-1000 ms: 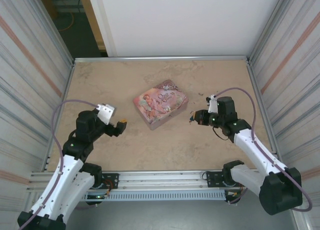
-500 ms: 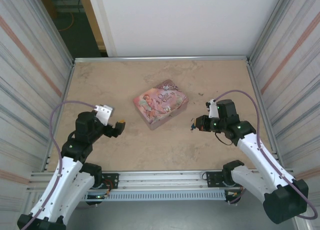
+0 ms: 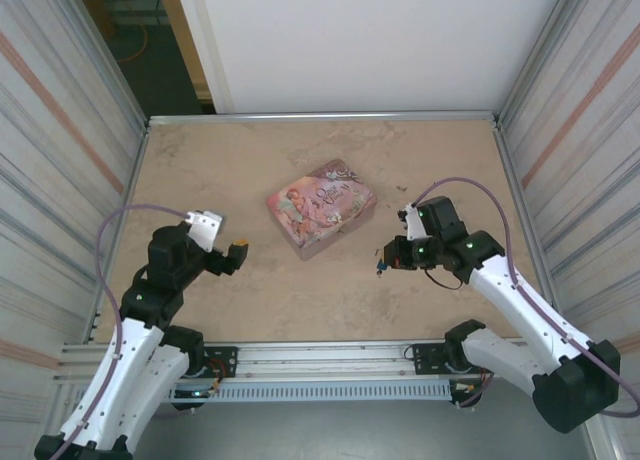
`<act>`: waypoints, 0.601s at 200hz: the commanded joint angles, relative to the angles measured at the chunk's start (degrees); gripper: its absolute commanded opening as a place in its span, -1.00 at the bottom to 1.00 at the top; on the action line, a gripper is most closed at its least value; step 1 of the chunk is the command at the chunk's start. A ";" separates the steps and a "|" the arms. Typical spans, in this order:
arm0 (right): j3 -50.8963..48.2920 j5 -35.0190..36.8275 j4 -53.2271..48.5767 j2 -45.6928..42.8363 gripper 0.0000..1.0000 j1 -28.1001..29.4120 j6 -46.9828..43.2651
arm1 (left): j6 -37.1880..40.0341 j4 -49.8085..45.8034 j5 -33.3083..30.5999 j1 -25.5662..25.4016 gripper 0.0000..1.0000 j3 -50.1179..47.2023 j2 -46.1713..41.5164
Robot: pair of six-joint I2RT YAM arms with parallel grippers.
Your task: Unlock the padlock with the key
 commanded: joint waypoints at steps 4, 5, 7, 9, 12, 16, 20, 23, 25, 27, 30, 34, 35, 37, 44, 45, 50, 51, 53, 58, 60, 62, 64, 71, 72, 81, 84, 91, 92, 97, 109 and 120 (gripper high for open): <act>2.18 2.36 -3.10 0.72 -1.00 2.54 1.50 | 0.54 -1.08 -0.72 0.30 0.97 1.85 -0.75; 2.23 2.45 -3.12 0.72 -1.00 2.65 1.50 | 0.54 -1.09 -0.73 0.28 0.97 1.85 -0.75; 2.26 2.49 -3.14 0.72 -1.00 2.85 1.50 | 0.48 -1.10 -0.71 0.27 0.97 1.89 -0.75; 2.27 2.57 -3.17 0.72 -1.00 3.03 1.57 | 0.50 -1.10 -0.66 0.33 0.97 1.86 -0.75; 2.27 2.76 -3.27 0.72 -1.00 3.28 1.59 | 0.47 -1.07 -0.72 0.34 0.98 1.85 -0.79; 2.28 2.84 -3.36 1.47 -1.00 3.72 1.59 | 0.54 -1.05 -0.69 0.34 0.97 1.84 -0.75; 2.28 3.05 -3.47 2.37 -1.00 4.11 1.66 | 0.52 -1.17 -0.73 0.35 0.97 1.84 -0.75; 2.31 3.18 -3.54 2.68 -1.00 4.42 1.68 | 0.54 -1.13 -0.67 0.31 0.97 1.84 -0.70; 2.35 3.22 -3.57 2.84 -1.00 4.59 1.68 | 0.54 -1.17 -0.65 0.32 0.97 1.84 -0.74; 2.36 3.30 -3.63 3.03 -1.00 4.79 1.68 | 0.52 -1.18 -0.71 0.32 0.97 1.84 -0.70; 2.36 3.41 -3.67 3.23 -1.00 5.01 1.68 | 0.54 -1.19 -0.65 0.35 0.97 1.84 -0.73; 2.36 3.54 -3.75 3.73 -1.00 5.39 1.72 | 0.54 -1.19 -0.67 0.34 0.97 1.84 -0.67; 2.31 3.56 -3.76 3.85 -1.00 5.49 1.70 | 0.54 -1.19 -0.66 0.34 0.97 1.84 -0.66; 2.35 3.67 -3.80 4.03 -1.00 5.67 1.68 | 0.52 -1.19 -0.65 0.37 0.97 1.84 -0.66; 2.44 4.04 -3.78 4.71 -1.00 6.28 1.68 | 0.52 -1.19 -0.64 0.28 0.97 1.84 -0.66; 2.44 4.12 -3.82 4.83 -1.00 6.33 1.68 | 0.53 -1.19 -0.64 0.27 0.97 1.84 -0.66; 2.45 4.38 -3.79 5.33 -1.00 6.81 1.68 | 0.54 -1.22 -0.72 0.29 0.97 1.84 -0.66; 2.45 4.38 -3.77 5.44 -1.00 6.90 1.68 | 0.54 -1.20 -0.73 0.32 0.97 1.84 -0.66; 2.45 4.53 -3.74 5.59 -1.00 7.03 1.66 | 0.54 -1.26 -0.73 0.30 0.97 1.84 -0.66; 2.49 4.74 -3.68 6.21 -1.00 7.52 1.66 | 0.53 -1.25 -0.69 0.28 0.97 1.84 -0.66; 2.46 4.87 -3.68 6.47 -1.00 7.69 1.72 | 0.54 -1.23 -0.65 0.33 0.97 1.84 -0.66; 2.45 5.01 -3.61 6.69 -1.00 7.87 1.69 | 0.54 -1.22 -0.69 0.30 0.97 1.84 -0.66; 2.45 5.06 -3.55 6.85 -1.00 8.11 1.68 | 0.54 -1.26 -0.70 0.27 0.97 1.84 -0.70; 2.37 5.26 -3.25 7.73 -1.00 8.66 1.68 | 0.54 -1.30 -0.67 0.30 0.97 1.84 -0.66; 2.36 5.26 -3.20 7.87 -1.00 8.75 1.68 | 0.54 -1.29 -0.66 0.32 0.98 1.84 -0.66; 2.30 5.35 -2.69 8.95 -1.00 9.36 1.75 | 0.54 -1.34 -0.66 0.27 0.97 1.84 -0.58; 2.27 5.35 -2.58 9.48 -1.00 9.62 1.76 | 0.54 -1.36 -0.72 0.31 0.97 1.84 -0.57; 2.18 5.35 -2.21 10.44 -1.00 10.13 1.85 | 0.54 -1.32 -0.71 0.33 0.97 1.84 -0.57; 2.18 5.39 -2.15 10.55 -1.00 10.14 1.85 | 0.54 -1.34 -0.68 0.29 0.97 1.84 -0.57; 2.18 5.28 -1.94 11.27 -1.00 10.52 1.85 | 0.54 -1.35 -0.65 0.35 0.97 1.84 -0.57; 2.34 4.88 -1.66 13.00 -1.00 11.19 1.94 | 0.54 -1.39 -0.68 0.34 0.97 1.84 -0.48; 2.50 4.37 -1.53 14.56 -1.00 11.80 1.92 | 0.54 -1.40 -0.73 0.31 0.97 1.84 -0.40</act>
